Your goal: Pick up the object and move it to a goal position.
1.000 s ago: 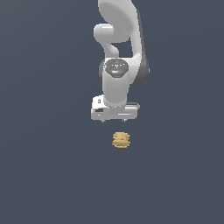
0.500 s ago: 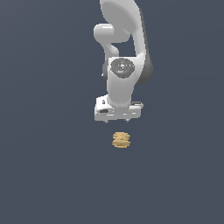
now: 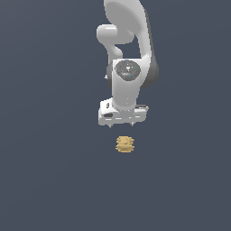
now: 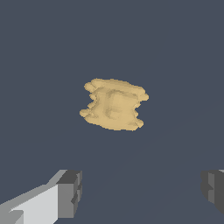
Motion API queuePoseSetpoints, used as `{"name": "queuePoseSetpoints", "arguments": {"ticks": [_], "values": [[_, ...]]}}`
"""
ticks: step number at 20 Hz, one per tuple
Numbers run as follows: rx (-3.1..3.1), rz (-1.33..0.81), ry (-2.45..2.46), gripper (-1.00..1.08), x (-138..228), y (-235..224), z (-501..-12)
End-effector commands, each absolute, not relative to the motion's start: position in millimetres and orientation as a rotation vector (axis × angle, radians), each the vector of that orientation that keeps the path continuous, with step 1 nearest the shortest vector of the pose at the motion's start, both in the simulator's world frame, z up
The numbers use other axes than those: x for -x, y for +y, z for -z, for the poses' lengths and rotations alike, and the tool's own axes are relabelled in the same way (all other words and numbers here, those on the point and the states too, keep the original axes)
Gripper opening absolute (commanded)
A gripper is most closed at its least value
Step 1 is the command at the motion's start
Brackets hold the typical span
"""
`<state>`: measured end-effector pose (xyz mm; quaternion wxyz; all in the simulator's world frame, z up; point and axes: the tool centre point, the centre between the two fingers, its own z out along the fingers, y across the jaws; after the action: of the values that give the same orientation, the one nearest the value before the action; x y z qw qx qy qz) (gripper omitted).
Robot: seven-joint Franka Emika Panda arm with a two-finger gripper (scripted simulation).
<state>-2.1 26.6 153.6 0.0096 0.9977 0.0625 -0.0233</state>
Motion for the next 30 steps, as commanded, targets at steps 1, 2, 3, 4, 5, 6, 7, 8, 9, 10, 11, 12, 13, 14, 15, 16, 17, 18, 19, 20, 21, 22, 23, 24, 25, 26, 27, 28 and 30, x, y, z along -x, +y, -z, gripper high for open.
{"name": "queuePoseSetpoints", "arguments": {"ticks": [1,2,3,4,5,6,7,8,9,10,11,12,13,14,15,16,17,18,19,20,21,22,23,24,25,26,27,28,30], "values": [[-3.113,0.073,0.227,1.00,1.4,27.0,-153.0],[-3.112,0.073,0.245,1.00,1.0,27.3,-152.7],[-3.110,0.073,0.265,1.00,0.5,27.5,-152.4],[-3.109,0.072,0.286,1.00,0.1,27.8,-152.0],[-3.107,0.072,0.310,1.00,-0.5,28.0,-151.5],[-3.104,0.072,0.335,1.00,-1.0,28.2,-151.1],[-3.101,0.072,0.363,1.00,-1.7,28.4,-150.5],[-3.098,0.071,0.392,1.00,-2.3,28.8,-150.0],[-3.094,0.071,0.424,1.00,-3.1,29.1,-149.4],[-3.089,0.071,0.458,1.00,-3.8,29.4,-148.8],[-3.084,0.070,0.494,1.00,-4.6,29.8,-148.2],[-3.078,0.070,0.531,1.00,-5.5,30.2,-147.5],[-3.071,0.069,0.571,1.00,-6.4,30.6,-146.8],[-3.064,0.069,0.613,1.00,-7.4,31.0,-146.0],[-3.055,0.068,0.657,1.00,-8.3,31.5,-145.3],[-3.046,0.067,0.700,1.00,-9.3,31.9,-144.5],[-3.036,0.067,0.743,1.00,-10.3,32.4,-143.7],[-3.026,0.066,0.786,1.00,-11.3,32.8,-143.0],[-3.015,0.065,0.828,1.00,-12.3,33.3,-142.2],[-3.004,0.064,0.871,1.00,-13.3,33.7,-141.5],[-2.992,0.063,0.913,1.00,-14.3,34.2,-140.7],[-2.979,0.062,0.955,1.00,-15.3,34.7,-140.0],[-2.966,0.061,0.997,1.00,-16.3,35.1,-139.3],[-2.952,0.060,1.039,1.00,-17.2,35.6,-138.5],[-2.938,0.059,1.080,1.00,-18.2,36.0,-137.8],[-2.923,0.058,1.122,1.00,-19.2,36.5,-137.1],[-2.907,0.057,1.163,1.00,-20.2,36.9,-136.4],[-2.891,0.055,1.203,1.00,-21.2,37.4,-135.7],[-2.858,0.053,1.284,1.00,-23.2,38.2,-134.3]]}}
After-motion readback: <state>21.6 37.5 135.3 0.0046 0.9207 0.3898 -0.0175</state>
